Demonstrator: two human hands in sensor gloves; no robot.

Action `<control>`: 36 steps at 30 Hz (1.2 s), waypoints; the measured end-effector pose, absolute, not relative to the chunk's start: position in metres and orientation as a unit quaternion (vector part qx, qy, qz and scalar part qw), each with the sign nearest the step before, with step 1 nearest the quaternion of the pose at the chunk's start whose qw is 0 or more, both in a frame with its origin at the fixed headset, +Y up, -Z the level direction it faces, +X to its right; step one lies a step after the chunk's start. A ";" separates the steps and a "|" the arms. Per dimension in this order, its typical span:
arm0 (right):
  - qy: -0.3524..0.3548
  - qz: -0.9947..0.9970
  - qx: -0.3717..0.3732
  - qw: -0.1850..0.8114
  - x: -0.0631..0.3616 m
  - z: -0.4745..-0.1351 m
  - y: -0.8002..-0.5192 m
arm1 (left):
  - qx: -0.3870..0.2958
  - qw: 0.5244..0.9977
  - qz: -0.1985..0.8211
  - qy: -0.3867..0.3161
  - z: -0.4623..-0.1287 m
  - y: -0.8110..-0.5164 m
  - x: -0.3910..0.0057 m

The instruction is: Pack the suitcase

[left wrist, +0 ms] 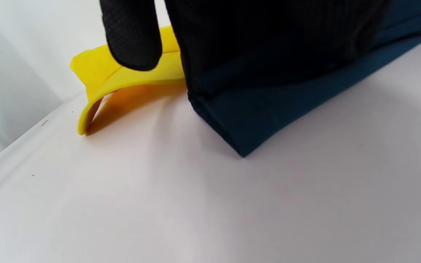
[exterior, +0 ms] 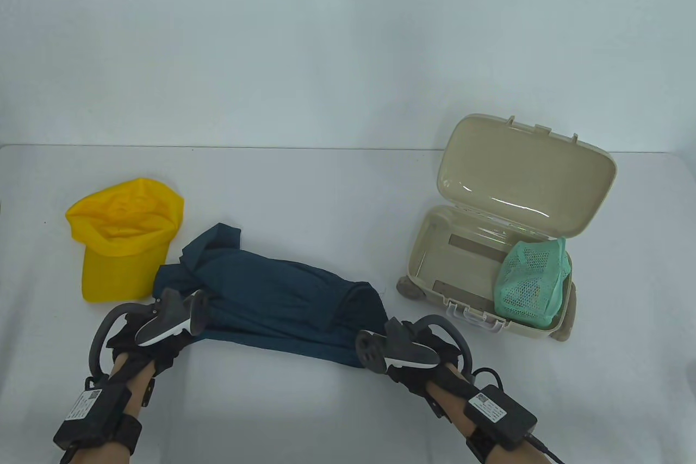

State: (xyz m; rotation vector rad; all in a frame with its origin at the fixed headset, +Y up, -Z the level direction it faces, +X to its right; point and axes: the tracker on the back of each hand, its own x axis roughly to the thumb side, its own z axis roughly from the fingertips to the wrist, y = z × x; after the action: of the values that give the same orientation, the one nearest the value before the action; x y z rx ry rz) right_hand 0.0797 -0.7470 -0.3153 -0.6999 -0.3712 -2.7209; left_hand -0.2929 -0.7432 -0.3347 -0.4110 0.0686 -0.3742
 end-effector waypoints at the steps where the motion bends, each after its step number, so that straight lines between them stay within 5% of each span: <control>1: -0.129 -0.949 -0.244 0.153 0.080 -0.315 -0.747 | -0.201 0.962 -0.185 0.035 -0.335 -0.743 -0.293; 9: -0.098 -0.958 -0.242 0.117 0.084 -0.317 -0.718 | -0.154 0.973 -0.174 0.013 -0.331 -0.713 -0.293; 19: -0.099 -0.954 -0.274 0.071 0.103 -0.313 -0.605 | -0.126 0.985 -0.107 -0.053 -0.306 -0.617 -0.306; 23: -0.130 -0.952 -0.261 0.099 0.090 -0.342 -0.597 | -0.144 0.983 -0.106 -0.047 -0.329 -0.616 -0.308; 26: -0.096 -0.966 -0.205 0.124 0.060 -0.393 -0.592 | -0.115 0.973 -0.197 0.043 -0.376 -0.603 -0.313; 29: 0.003 -0.992 -0.111 0.058 0.034 -0.430 -0.539 | 0.020 0.960 -0.207 0.186 -0.397 -0.533 -0.324; 31: 0.132 -0.989 -0.056 -0.023 0.022 -0.430 -0.483 | 0.153 0.954 -0.068 0.250 -0.386 -0.458 -0.335; 33: 0.241 -0.967 -0.046 -0.061 0.018 -0.413 -0.435 | 0.269 0.931 -0.005 0.247 -0.358 -0.389 -0.339; 36: 0.301 -0.950 -0.060 -0.051 0.025 -0.393 -0.407 | 0.381 0.904 0.005 0.193 -0.310 -0.343 -0.333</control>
State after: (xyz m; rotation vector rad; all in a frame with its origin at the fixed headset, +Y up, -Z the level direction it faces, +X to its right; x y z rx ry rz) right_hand 0.0253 -0.4071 -0.3930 -0.1934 0.9781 -3.0876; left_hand -0.3330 -0.3429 -0.3102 0.7881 0.3983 0.0097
